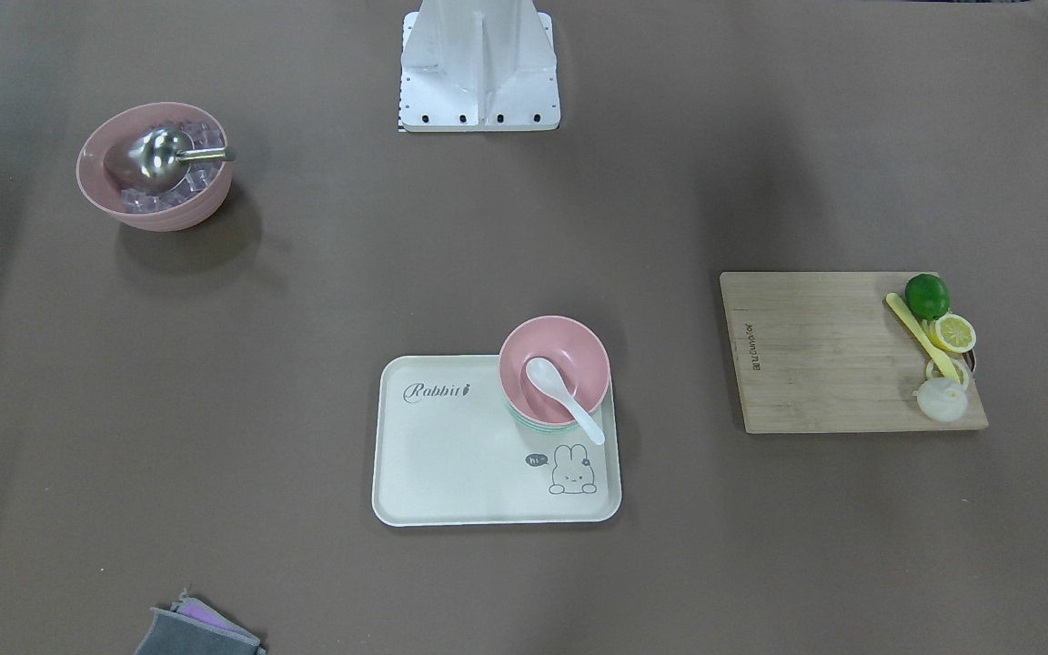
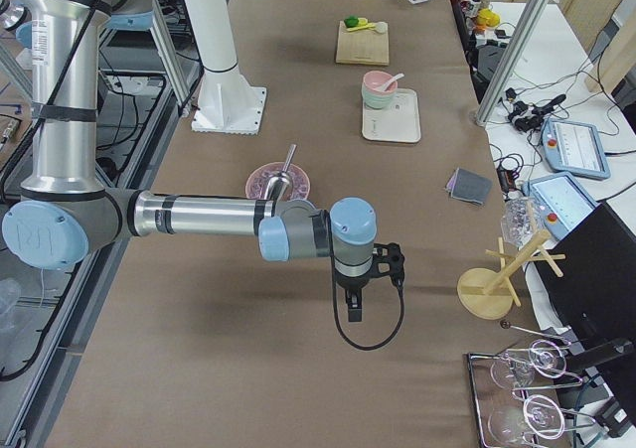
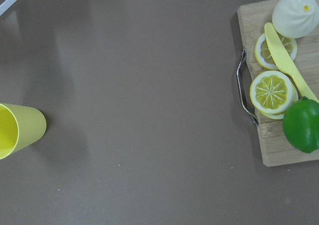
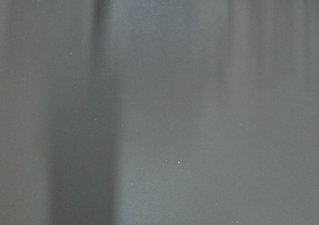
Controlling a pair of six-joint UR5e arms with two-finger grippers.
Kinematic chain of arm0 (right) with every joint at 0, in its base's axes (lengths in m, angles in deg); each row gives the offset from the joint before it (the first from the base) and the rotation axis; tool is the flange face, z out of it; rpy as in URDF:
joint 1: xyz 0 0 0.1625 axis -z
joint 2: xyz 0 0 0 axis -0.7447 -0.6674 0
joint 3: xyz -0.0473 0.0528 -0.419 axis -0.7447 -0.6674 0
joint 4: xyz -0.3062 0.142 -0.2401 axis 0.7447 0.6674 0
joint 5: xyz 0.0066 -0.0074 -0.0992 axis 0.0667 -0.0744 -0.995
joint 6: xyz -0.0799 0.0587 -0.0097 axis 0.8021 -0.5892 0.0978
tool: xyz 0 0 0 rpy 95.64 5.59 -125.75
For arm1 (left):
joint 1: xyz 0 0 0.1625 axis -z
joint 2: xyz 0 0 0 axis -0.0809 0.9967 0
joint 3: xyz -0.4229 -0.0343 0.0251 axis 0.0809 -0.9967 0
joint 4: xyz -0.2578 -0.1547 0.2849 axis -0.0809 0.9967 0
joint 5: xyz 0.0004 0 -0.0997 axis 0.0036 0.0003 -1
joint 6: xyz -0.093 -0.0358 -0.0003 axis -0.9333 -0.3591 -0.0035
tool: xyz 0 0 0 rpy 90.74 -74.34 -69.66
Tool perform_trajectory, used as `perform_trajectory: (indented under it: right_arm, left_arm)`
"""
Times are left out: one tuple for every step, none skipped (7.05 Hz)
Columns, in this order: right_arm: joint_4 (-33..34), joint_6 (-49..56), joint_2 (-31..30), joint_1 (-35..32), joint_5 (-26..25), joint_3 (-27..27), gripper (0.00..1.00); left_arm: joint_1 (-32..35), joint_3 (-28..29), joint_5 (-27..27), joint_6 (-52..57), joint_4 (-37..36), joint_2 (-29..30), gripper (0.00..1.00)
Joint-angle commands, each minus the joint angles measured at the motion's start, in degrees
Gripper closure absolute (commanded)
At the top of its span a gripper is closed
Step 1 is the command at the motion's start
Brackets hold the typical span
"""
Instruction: Stack pink bowl on green and place spoon
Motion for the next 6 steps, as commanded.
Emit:
perform_trajectory:
  right_arm:
    - [6.14,0.66,0.53,0.35,-1.10,1.31,0.00]
    - [6.14,0.66,0.01,0.35,-1.27,1.13,0.00]
    - [6.14,0.40,0.00,0.35,-1.01,0.96,0.00]
    - [5.88,0.66,-0.17,0.35,-0.66,1.04,0.00]
    - [5.70,0.58,-0.17,0.44,-0.48,1.48,0.00]
    - [5.87,0.49,-0.26,0.44,-0.22,1.48,0.00]
  left_arm:
    - [0.06,-0.24,0.00,0.00,0.07,-0.65,0.01]
    - [0.06,-0.16,0.09,0.00,0.07,-0.65,0.01]
    - [-0.03,-0.16,0.09,0.00,0.07,-0.56,0.01]
    - [-0.12,-0.16,0.09,0.00,0.07,-0.39,0.01]
    - [-0.12,-0.07,0.44,0.00,0.07,-0.21,0.01]
    - [-0.12,-0.07,0.44,0.00,0.07,-0.30,0.01]
